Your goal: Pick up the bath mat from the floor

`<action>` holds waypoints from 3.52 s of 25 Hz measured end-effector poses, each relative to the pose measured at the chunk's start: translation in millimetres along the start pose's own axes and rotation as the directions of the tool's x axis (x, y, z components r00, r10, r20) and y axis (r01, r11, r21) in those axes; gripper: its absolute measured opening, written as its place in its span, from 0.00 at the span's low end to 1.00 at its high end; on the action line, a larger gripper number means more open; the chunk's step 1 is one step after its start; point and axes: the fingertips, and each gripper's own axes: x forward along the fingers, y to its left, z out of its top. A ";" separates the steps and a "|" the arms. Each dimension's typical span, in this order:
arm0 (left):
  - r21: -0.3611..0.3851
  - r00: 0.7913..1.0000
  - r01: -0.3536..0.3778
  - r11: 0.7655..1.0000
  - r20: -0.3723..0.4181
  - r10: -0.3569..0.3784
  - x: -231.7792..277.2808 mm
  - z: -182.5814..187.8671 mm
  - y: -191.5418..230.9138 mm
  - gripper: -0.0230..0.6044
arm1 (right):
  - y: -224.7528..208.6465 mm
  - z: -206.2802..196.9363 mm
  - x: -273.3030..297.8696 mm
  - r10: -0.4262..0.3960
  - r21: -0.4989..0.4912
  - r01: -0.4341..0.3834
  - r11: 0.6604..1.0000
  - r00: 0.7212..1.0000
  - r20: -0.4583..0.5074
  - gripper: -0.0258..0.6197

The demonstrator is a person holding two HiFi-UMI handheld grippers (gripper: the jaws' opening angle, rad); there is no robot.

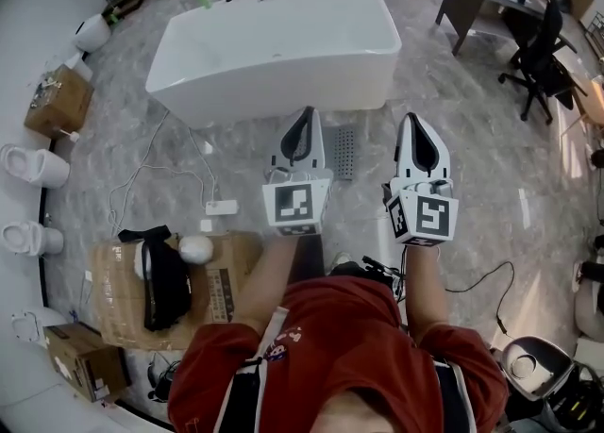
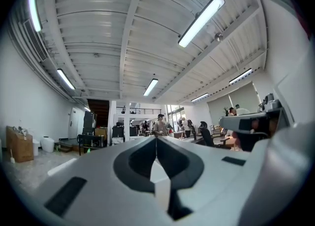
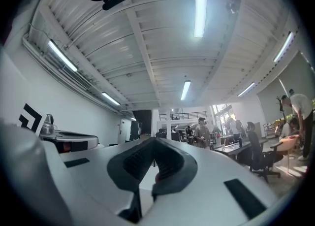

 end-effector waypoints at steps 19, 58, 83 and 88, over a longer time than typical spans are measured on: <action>0.005 0.999 0.034 0.999 -0.022 -0.034 77.1 -17.5 16.1 0.06 | -23.4 -30.4 73.2 -0.015 0.014 0.016 1.000 0.999 -0.046 0.06; -0.045 0.998 0.046 0.998 -0.040 -0.048 231.4 -68.3 211.3 0.06 | 46.0 -69.5 298.7 -0.112 -0.035 0.111 0.993 0.994 -0.011 0.06; -0.052 0.993 0.033 0.998 -0.116 -0.039 318.8 -102.9 179.0 0.06 | -42.5 -110.0 347.6 -0.140 -0.009 0.139 0.990 0.988 -0.060 0.06; -0.046 0.990 0.007 0.999 -0.139 -0.013 336.6 -116.1 158.6 0.06 | -75.9 -126.9 354.9 -0.132 0.009 0.133 0.991 0.988 -0.082 0.06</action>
